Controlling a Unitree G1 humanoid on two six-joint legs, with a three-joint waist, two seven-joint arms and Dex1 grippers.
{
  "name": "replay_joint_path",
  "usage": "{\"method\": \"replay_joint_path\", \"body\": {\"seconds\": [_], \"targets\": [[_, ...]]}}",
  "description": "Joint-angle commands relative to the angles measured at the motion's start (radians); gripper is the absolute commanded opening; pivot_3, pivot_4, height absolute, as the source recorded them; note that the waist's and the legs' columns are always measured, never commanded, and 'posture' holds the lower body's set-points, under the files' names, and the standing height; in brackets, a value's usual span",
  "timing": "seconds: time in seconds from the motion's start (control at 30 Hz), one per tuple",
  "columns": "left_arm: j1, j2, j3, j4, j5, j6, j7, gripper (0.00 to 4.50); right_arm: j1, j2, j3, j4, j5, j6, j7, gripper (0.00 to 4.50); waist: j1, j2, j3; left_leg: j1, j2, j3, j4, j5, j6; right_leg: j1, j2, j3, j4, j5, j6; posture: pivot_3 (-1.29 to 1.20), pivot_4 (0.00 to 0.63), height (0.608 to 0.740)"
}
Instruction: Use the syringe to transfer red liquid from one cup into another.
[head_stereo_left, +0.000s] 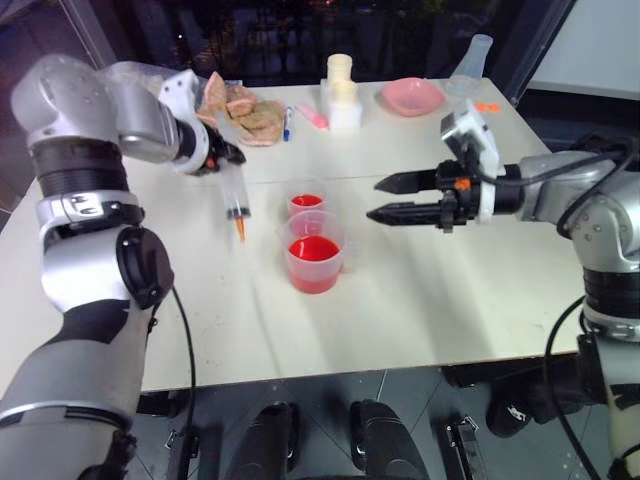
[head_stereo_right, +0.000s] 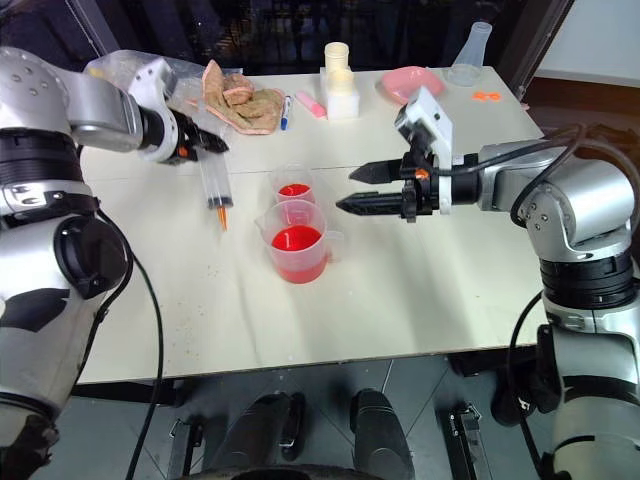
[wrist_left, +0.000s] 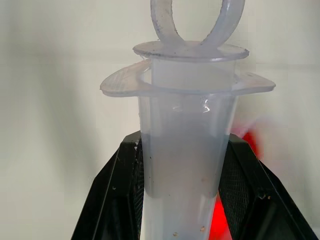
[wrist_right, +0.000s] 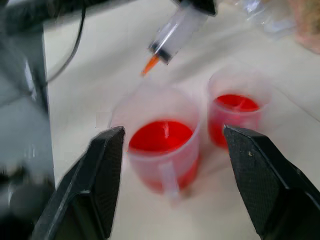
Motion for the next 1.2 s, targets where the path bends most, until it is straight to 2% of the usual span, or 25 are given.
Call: {"method": "replay_joint_path", "body": {"seconds": [0.03, 0.13, 0.3, 0.37, 0.43, 0.57, 0.63, 0.7, 0.77, 0.93, 1.07, 1.2], "targets": [[0.083, 0.043, -0.079, 0.053, -0.192, 0.008, 0.131, 1.53, -0.033, -0.035, 0.039, -0.009, -0.056, -0.095, 0.081, 3.22, -0.003, 0.000, 0.000, 0.000, 0.000, 0.000, 0.000, 0.000, 0.001, 0.000, 0.000, 0.000, 0.000, 0.000, 0.000, 0.00, 0.150, 0.740], [0.197, 0.052, -0.121, -0.013, -0.410, 0.008, 0.267, 1.53, -0.040, -0.031, 0.046, 0.017, -0.076, -0.125, 0.101, 3.22, 0.000, 0.000, 0.000, 0.000, 0.000, 0.000, 0.000, 0.000, 0.000, 0.000, 0.000, 0.001, 0.001, 0.000, 0.000, 0.00, 0.150, 0.740], [0.360, 0.038, -0.119, -0.160, -0.712, 0.008, 0.522, 1.53, -0.049, -0.014, 0.046, 0.033, -0.088, -0.129, 0.109, 3.22, 0.005, -0.001, 0.001, -0.001, 0.000, 0.000, 0.001, 0.000, -0.001, 0.000, -0.002, 0.001, 0.000, 0.000, 0.000, 0.00, 0.150, 0.740], [0.406, 0.023, -0.100, -0.203, -0.789, 0.008, 0.618, 2.50, -0.055, -0.007, 0.050, 0.044, -0.096, -0.137, 0.110, 3.27, 0.005, -0.001, 0.001, -0.001, 0.000, 0.000, 0.001, 0.000, -0.001, 0.000, -0.002, 0.001, 0.000, 0.000, 0.000, 0.00, 0.150, 0.740], [0.430, 0.015, -0.082, -0.236, -0.858, 0.008, 0.698, 3.15, -0.058, -0.004, 0.051, 0.049, -0.101, -0.140, 0.113, 3.27, 0.005, -0.001, 0.000, -0.001, 0.000, 0.000, 0.001, 0.001, -0.002, 0.000, -0.001, 0.001, 0.000, 0.000, 0.000, 0.00, 0.150, 0.740], [0.470, 0.027, -0.098, -0.313, -1.027, -0.025, 0.830, 4.31, -0.053, -0.002, 0.050, 0.051, -0.105, -0.144, 0.119, 3.27, 0.005, -0.001, 0.000, 0.000, 0.000, 0.000, 0.002, 0.001, -0.003, 0.000, -0.001, 0.001, 0.001, 0.000, 0.000, 0.00, 0.150, 0.740], [0.512, 0.072, -0.158, -0.388, -1.164, -0.086, 0.888, 4.45, -0.049, -0.001, 0.050, 0.053, -0.108, -0.145, 0.122, 3.27, 0.000, -0.001, 0.000, 0.000, 0.000, 0.000, 0.002, 0.001, -0.003, 0.000, -0.001, 0.002, 0.001, 0.000, 0.000, 0.00, 0.150, 0.740], [0.538, 0.133, -0.222, -0.482, -1.271, -0.127, 0.871, 4.45, -0.045, 0.001, 0.052, 0.057, -0.114, -0.152, 0.126, 3.27, 0.000, -0.001, 0.000, 0.000, 0.000, 0.000, 0.002, 0.002, -0.003, -0.001, -0.001, 0.002, 0.002, 0.000, 0.000, 0.00, 0.150, 0.740], [0.555, 0.170, -0.233, -0.560, -1.303, -0.159, 0.807, 4.45, -0.042, 0.003, 0.054, 0.063, -0.120, -0.159, 0.130, 3.27, 0.002, -0.001, 0.000, 0.000, 0.000, 0.000, 0.002, 0.002, -0.003, -0.001, -0.001, 0.002, 0.003, 0.000, 0.000, 0.00, 0.150, 0.740], [0.608, 0.198, -0.122, -0.760, -1.305, -0.328, 0.677, 4.45, -0.038, 0.025, 0.060, 0.090, -0.140, -0.199, 0.138, 3.27, 0.005, -0.001, 0.000, 0.000, 0.000, 0.000, 0.002, 0.002, -0.003, 0.001, -0.001, 0.002, 0.001, 0.000, -0.001, 0.00, 0.150, 0.740], [0.654, 0.335, -0.119, -0.892, -1.305, -0.359, 0.553, 4.45, -0.043, 0.048, 0.073, 0.115, -0.158, -0.235, 0.153, 3.27, -0.002, -0.001, 0.000, 0.000, 0.000, 0.000, 0.002, 0.002, -0.004, 0.000, 0.000, 0.002, 0.001, 0.000, -0.001, 0.00, 0.150, 0.740], [0.773, 0.470, -0.103, -0.913, -1.296, -0.380, 0.470, 4.45, -0.048, 0.055, 0.086, 0.132, -0.178, -0.268, 0.179, 3.27, -0.001, 0.001, -0.001, 0.003, 0.000, 0.002, 0.000, 0.002, -0.004, 0.001, 0.000, 0.004, 0.001, 0.000, -0.001, 0.00, 0.150, 0.740]]}}
